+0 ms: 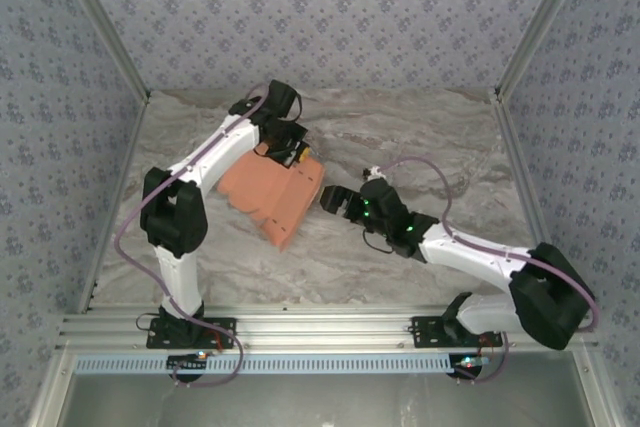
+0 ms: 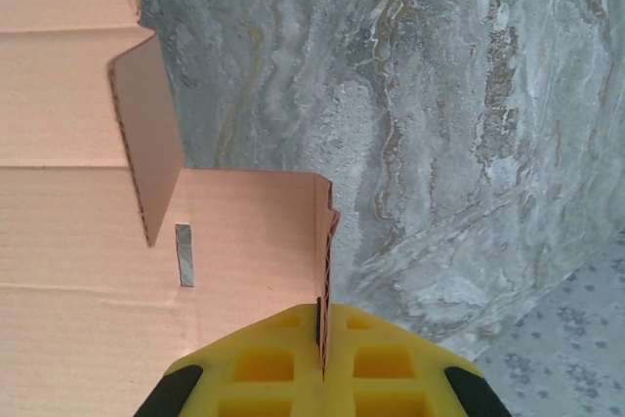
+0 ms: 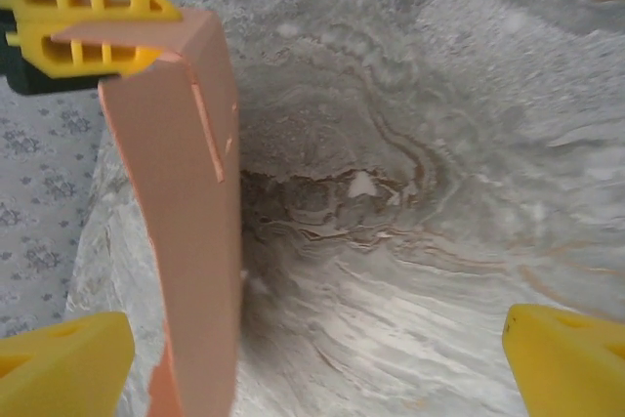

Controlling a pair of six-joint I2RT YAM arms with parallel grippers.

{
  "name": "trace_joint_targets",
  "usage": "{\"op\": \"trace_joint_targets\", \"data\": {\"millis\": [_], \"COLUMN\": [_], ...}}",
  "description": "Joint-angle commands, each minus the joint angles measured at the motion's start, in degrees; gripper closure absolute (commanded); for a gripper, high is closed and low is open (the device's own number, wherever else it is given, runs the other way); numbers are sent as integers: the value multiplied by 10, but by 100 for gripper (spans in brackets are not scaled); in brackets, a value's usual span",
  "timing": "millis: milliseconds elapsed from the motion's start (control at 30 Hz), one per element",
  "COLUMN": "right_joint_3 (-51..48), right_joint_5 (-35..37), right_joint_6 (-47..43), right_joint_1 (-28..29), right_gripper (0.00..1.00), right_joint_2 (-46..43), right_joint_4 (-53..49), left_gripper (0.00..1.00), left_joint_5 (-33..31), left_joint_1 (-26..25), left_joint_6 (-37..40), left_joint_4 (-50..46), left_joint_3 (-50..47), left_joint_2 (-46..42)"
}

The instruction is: Fold the paper box

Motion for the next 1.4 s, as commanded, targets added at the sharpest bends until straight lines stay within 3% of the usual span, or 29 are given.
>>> {"op": "trace_joint_targets", "data": {"millis": [0,133,267,467,567,667,767,833,933,1133,1367], "right_joint_3": [12,39,68,81,97,116,130,142,198,313,377], "right_joint_5": [58,23,9,-40,-66,-77,-93,-123,-148,-214,-220], "right_joint_6": [52,47,26,-17,-55,-115,-182,-275,-429,-638,-936], "right_joint_1": [34,35,28,26,20,2,-36,-69,-125,-256,-271], "right_gripper": [1,11,34,68,86,96,99,98,98,97,100], "right_joint_2": [32,73,115,164,176,169,145,125,108,101,88], "right_joint_4": [83,86,51,76,52,-4,-75,-125,-263,-477,-581], "left_gripper": [99,99,97,86,71,42,9,1,1,1,1], "left_joint_5": [-4,-11,-4,-4,5,31,34,28,2,85,181], "left_joint_1": [-5,-9,-12,-12,-11,-2,12,21,41,66,66], "left_joint_6": [-38,-44,-47,-44,-41,-29,4,53,121,356,620], "left_joint_4": [-16,-24,-20,-12,2,29,71,105,70,124,265], "left_joint_3": [30,38,40,36,23,1,-26,-38,-25,-28,-164], "left_joint_2": [5,7,5,1,-2,-10,-37,-61,-88,-145,-210]}}
